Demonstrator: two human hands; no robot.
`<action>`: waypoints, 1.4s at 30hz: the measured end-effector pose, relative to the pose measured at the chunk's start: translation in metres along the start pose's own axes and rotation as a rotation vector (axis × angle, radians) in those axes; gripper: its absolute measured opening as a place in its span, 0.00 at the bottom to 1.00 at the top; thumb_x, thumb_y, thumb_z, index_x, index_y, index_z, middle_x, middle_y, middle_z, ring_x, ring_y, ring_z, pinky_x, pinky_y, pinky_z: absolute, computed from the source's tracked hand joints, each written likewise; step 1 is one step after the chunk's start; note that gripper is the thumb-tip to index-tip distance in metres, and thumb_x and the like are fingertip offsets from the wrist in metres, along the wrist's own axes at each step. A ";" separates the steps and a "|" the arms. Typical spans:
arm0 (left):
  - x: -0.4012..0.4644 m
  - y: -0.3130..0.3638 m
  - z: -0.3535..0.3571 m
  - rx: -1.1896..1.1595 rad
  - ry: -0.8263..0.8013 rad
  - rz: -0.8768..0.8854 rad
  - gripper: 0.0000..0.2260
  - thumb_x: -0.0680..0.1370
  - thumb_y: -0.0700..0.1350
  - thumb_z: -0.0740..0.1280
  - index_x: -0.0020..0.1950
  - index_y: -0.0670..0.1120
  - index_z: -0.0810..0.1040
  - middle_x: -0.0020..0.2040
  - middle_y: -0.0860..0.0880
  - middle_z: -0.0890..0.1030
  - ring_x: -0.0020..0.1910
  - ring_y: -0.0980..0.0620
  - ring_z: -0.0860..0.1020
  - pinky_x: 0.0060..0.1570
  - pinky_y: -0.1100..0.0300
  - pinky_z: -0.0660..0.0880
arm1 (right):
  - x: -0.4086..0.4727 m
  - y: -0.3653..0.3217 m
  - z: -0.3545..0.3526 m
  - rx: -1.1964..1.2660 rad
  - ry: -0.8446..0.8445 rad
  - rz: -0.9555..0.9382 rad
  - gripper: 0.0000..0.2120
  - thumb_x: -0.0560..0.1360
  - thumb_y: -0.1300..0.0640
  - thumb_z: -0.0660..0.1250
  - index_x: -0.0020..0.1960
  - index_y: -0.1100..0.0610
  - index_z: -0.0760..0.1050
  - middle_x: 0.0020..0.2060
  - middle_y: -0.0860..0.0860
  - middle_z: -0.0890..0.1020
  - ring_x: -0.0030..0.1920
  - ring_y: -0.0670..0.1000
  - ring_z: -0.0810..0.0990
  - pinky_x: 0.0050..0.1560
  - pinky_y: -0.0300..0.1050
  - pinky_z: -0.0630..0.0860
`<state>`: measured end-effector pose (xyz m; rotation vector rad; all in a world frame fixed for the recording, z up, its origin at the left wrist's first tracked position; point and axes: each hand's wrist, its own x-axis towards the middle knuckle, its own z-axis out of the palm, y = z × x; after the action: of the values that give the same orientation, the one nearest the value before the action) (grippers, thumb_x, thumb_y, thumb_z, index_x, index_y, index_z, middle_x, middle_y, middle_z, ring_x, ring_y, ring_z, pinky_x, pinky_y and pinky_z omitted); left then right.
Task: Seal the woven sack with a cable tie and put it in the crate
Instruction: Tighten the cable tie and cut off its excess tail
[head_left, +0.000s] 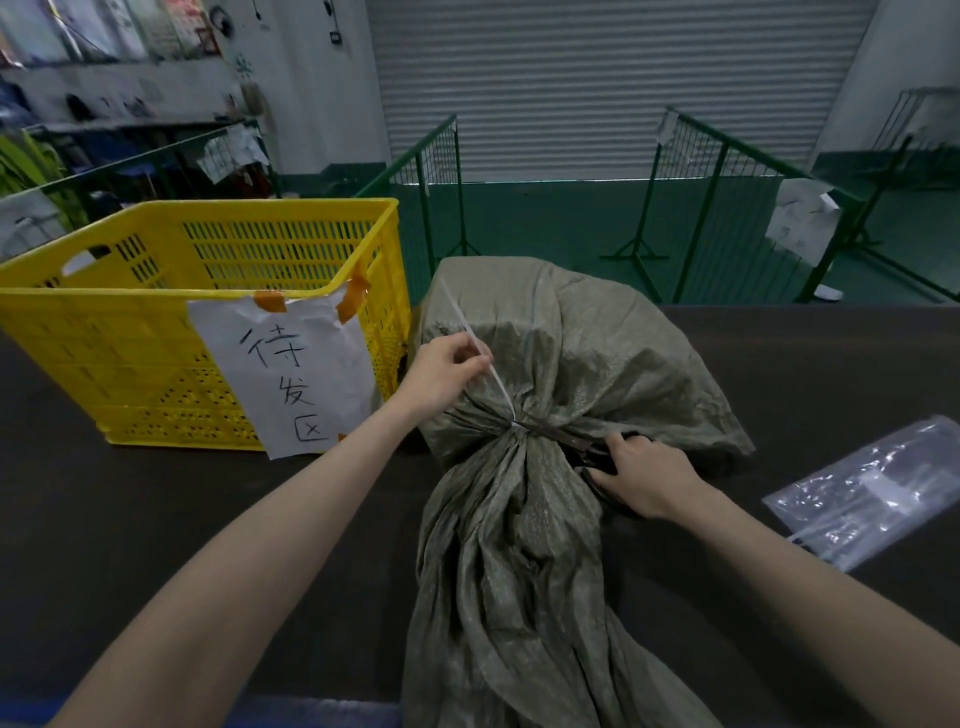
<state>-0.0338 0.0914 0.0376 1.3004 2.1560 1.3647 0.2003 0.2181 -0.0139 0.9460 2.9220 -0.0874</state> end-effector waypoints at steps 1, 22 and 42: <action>0.000 -0.001 -0.001 -0.027 -0.004 -0.007 0.06 0.77 0.40 0.66 0.42 0.48 0.79 0.40 0.46 0.84 0.40 0.52 0.81 0.45 0.58 0.77 | 0.001 -0.001 -0.001 -0.037 0.002 -0.022 0.28 0.75 0.34 0.53 0.60 0.57 0.67 0.56 0.57 0.78 0.56 0.60 0.78 0.50 0.52 0.73; -0.001 -0.002 -0.004 -0.181 -0.013 -0.079 0.06 0.78 0.37 0.65 0.44 0.44 0.79 0.40 0.45 0.82 0.38 0.53 0.80 0.40 0.67 0.75 | 0.006 -0.011 -0.008 -0.235 0.003 -0.143 0.25 0.78 0.39 0.53 0.57 0.60 0.72 0.56 0.56 0.79 0.56 0.58 0.79 0.48 0.50 0.74; 0.000 0.015 -0.002 -0.059 -0.108 0.045 0.03 0.78 0.38 0.66 0.47 0.42 0.79 0.39 0.49 0.82 0.35 0.64 0.79 0.40 0.71 0.73 | 0.011 0.001 0.001 -0.312 0.108 -0.190 0.27 0.77 0.36 0.51 0.55 0.58 0.71 0.53 0.55 0.81 0.52 0.58 0.81 0.42 0.48 0.72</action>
<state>-0.0273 0.0926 0.0516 1.3748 2.0125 1.3320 0.1918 0.2250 -0.0163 0.6440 2.9902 0.4096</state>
